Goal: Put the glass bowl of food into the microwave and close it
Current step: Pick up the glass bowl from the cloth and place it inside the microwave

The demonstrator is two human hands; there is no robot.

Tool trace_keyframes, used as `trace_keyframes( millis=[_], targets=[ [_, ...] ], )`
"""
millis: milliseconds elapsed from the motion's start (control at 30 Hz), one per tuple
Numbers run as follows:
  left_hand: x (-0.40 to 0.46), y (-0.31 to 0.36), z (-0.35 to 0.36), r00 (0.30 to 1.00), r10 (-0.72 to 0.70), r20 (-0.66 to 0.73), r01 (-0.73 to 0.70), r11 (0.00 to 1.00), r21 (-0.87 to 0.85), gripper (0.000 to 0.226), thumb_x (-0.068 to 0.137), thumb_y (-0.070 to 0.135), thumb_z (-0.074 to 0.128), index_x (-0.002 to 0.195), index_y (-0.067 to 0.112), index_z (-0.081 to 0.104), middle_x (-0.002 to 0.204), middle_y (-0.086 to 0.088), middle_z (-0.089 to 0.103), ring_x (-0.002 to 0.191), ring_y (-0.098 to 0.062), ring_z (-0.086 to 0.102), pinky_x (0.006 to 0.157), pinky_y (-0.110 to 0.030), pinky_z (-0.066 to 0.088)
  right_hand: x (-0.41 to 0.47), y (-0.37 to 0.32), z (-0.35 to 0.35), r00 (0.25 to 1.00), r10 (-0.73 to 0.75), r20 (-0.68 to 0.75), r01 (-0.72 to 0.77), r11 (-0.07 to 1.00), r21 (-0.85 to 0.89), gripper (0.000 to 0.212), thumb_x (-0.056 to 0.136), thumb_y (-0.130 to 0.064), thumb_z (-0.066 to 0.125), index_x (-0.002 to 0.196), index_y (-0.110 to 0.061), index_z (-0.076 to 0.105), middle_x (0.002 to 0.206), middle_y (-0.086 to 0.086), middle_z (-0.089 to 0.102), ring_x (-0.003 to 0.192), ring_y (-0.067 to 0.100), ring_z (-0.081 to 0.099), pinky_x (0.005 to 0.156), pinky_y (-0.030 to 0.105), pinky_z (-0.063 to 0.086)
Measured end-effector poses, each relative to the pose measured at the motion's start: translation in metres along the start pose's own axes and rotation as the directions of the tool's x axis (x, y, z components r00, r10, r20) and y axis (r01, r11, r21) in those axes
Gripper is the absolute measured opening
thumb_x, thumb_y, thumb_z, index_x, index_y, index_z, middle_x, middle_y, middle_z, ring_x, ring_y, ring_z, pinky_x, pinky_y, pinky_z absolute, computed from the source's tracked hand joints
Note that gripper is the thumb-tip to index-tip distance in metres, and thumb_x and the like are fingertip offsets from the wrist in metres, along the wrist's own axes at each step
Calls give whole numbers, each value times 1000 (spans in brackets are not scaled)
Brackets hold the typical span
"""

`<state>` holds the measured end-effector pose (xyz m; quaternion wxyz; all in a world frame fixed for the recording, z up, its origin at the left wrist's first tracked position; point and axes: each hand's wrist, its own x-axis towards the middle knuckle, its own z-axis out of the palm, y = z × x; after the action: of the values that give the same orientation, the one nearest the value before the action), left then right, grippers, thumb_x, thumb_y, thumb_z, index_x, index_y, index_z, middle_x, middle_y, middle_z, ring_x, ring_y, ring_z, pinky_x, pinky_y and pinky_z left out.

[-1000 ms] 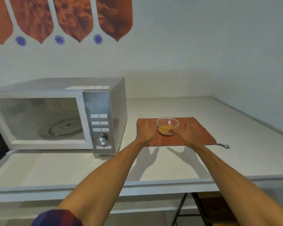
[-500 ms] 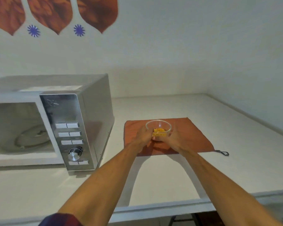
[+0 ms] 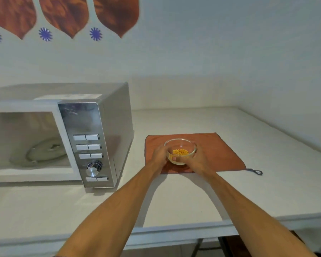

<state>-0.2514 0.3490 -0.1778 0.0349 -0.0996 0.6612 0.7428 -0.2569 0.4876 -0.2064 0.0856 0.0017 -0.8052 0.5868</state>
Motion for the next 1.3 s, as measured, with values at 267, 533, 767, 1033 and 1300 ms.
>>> trace_keyframes(
  millis=[267, 533, 767, 1033, 1300],
  targets=[
    [-47, -1, -38, 988, 124, 98, -123, 992, -7, 40, 60, 17, 54, 98, 5, 61, 110, -20, 67, 102, -35, 65, 92, -50, 52, -62, -35, 8, 995, -73, 61, 70, 997, 45, 113, 41, -38, 96, 137, -20, 38, 129, -1, 55, 118, 20, 55, 101, 38, 47],
    [-155, 9, -100, 964, 207, 165, -212, 977, 16, 17, 88, 20, 49, 96, 28, 62, 105, -9, 67, 104, -27, 63, 94, -40, 52, -152, -81, 36, 991, -118, 58, 118, 993, 11, 125, 34, -55, 90, 142, -20, 36, 131, 0, 54, 117, 20, 55, 94, 31, 45],
    [-218, 0, -181, 971, 223, 80, -219, 974, -59, 48, 82, 13, 49, 128, 26, 50, 130, -6, 56, 114, -22, 56, 93, -36, 51, -220, -120, 96, 982, -111, 151, 109, 994, 17, 98, 58, -20, 92, 138, -15, 35, 131, 3, 50, 107, 16, 54, 84, 25, 42],
    [-232, 17, -289, 960, 210, -183, -218, 976, -25, 60, 81, 11, 50, 141, 18, 42, 145, -9, 43, 123, -27, 47, 98, -39, 46, -237, -166, 202, 943, -161, 291, 148, 987, 66, 93, 60, -24, 91, 135, -20, 35, 127, -1, 48, 109, 17, 50, 92, 32, 46],
    [-190, 34, -359, 910, 220, -350, -270, 958, -99, 22, 88, 20, 46, 100, 15, 64, 100, -14, 63, 90, -27, 60, 82, -39, 49, -205, -188, 280, 903, -220, 370, 160, 970, 185, 98, 60, -18, 91, 140, -22, 36, 130, 1, 50, 114, 20, 56, 101, 40, 49]
  ],
)
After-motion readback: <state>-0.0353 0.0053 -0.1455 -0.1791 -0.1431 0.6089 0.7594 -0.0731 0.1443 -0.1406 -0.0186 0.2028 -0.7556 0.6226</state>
